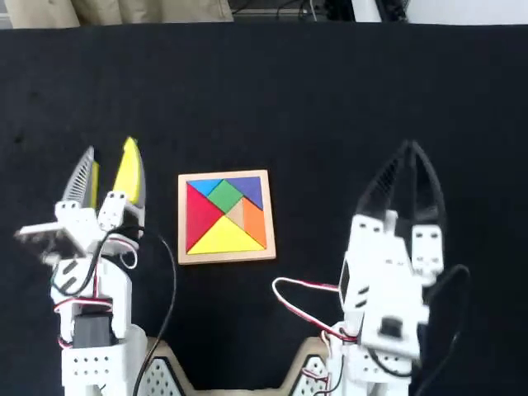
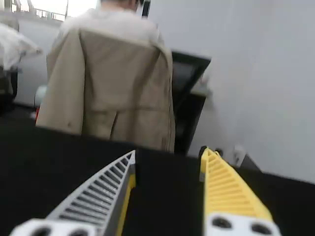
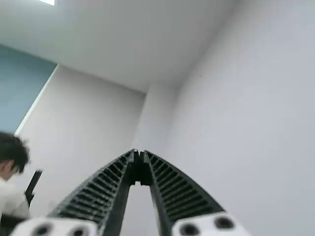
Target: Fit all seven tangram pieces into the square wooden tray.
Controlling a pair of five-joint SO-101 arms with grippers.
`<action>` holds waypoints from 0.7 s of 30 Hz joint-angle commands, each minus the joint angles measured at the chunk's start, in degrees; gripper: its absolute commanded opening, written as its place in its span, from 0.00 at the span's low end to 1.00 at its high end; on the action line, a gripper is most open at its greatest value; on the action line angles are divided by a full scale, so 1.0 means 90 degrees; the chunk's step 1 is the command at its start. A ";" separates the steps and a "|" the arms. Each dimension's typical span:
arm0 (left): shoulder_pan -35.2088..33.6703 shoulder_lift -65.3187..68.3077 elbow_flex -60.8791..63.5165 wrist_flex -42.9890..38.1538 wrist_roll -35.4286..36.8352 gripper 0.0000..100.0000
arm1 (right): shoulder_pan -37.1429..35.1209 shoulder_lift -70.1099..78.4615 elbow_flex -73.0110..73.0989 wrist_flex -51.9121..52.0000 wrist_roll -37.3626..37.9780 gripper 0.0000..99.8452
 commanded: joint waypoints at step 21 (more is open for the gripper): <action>0.0112 -0.0029 0.0132 0.6779 -0.1143 0.22 | 0.0049 -0.0366 0.0015 1.1565 -0.2100 0.01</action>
